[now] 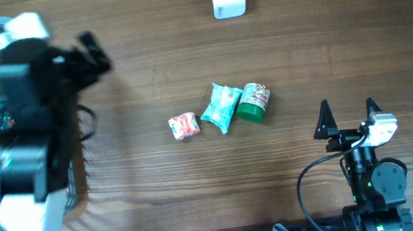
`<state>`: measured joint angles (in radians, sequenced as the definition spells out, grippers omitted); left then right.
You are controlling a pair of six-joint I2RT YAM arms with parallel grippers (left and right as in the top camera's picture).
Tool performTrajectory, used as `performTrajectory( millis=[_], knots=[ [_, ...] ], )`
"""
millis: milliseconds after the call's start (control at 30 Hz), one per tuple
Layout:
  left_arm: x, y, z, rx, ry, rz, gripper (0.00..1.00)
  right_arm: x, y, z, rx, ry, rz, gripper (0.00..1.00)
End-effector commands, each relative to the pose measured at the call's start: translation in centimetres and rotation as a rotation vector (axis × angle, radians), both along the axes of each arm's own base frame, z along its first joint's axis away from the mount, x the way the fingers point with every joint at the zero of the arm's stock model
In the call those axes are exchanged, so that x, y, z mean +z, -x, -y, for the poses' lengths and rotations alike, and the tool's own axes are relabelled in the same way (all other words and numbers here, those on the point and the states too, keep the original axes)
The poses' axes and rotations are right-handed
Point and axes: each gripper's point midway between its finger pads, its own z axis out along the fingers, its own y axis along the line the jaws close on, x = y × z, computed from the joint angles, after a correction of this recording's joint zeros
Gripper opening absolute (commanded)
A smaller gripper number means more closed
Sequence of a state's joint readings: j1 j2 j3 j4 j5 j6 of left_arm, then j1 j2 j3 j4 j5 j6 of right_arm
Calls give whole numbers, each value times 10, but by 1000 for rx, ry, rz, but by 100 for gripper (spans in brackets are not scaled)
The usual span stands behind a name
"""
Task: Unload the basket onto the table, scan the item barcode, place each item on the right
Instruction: 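Carry the orange-white packet with the left gripper and drop it on the table, then reach the left gripper into the basket and grasp the chili sauce bottle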
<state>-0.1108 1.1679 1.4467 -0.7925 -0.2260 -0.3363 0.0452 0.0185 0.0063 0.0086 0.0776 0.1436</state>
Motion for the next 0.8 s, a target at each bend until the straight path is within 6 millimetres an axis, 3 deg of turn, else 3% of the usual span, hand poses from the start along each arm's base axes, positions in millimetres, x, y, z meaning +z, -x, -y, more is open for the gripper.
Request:
performTrajectory(
  millis=[0,100,200,267,400,500,567,633,767],
  knots=[
    [79,48,-124,499,-217,236,100,1,0,-3,16,12,5,100],
    [85,68,-176,658,-296,216,100,1,0,-3,16,12,5,100],
    [62,78,-227,731,-368,76,100,1,0,-3,16,12,5,100],
    [25,68,-248,645,-346,-58,100,1,0,-3,16,12,4,100],
    [-84,65,-291,519,-289,-443,100,1,0,-3,16,13,4,100],
    [-149,68,-290,447,-158,-631,100,1,0,-3,16,12,4,100],
    [-183,58,-282,371,-68,-682,100,1,0,-3,16,12,5,100],
    [-208,53,-278,331,-17,-726,100,1,0,-3,16,12,5,100],
    [-239,55,-284,265,-18,-814,100,1,0,-3,16,12,4,100]
  ],
)
